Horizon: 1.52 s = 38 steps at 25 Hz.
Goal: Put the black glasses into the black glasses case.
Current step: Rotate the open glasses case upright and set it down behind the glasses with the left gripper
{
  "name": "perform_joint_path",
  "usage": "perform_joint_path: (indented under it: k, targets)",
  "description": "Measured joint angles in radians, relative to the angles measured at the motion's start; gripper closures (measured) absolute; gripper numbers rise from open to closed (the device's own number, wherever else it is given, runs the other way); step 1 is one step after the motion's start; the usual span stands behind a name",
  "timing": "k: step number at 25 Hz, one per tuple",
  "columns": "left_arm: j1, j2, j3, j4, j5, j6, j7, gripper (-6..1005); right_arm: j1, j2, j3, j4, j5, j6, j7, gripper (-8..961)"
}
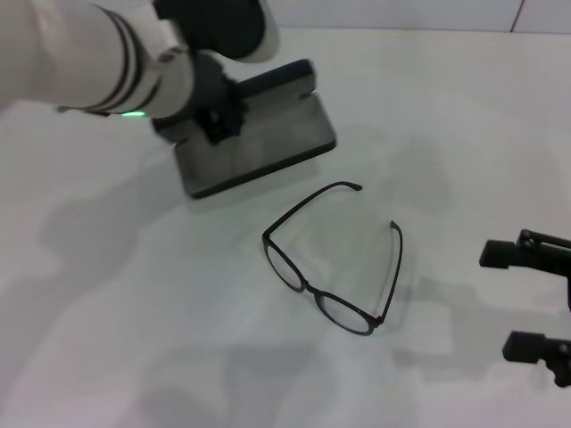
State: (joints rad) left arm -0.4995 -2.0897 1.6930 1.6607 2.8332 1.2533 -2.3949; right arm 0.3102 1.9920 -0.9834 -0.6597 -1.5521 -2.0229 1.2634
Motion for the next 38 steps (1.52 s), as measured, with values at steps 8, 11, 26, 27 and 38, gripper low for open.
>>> perform_joint_path:
  k: [8,11,26,27,38]
  targets:
    - [-0.009,-0.003,0.133,-0.244,0.0,-0.45,0.181,790,-0.032,0.002,0.005,0.019,-0.001,-0.021,-0.002,70]
    - [-0.045,-0.004,0.171,-0.313,0.0,-0.499,0.189,789,-0.033,0.002,0.008,0.028,-0.001,-0.022,-0.002,77]
    - [-0.115,-0.008,0.263,-0.433,0.0,-0.523,0.202,783,-0.023,0.0,0.01,0.032,0.001,-0.003,-0.002,84]
    - [-0.114,-0.008,0.264,-0.433,0.0,-0.522,0.202,783,-0.023,-0.001,0.011,0.032,0.002,0.001,-0.003,84]
    - [-0.117,-0.007,0.299,-0.437,0.0,-0.521,0.203,779,-0.013,-0.001,0.011,0.032,0.003,0.016,-0.003,85]
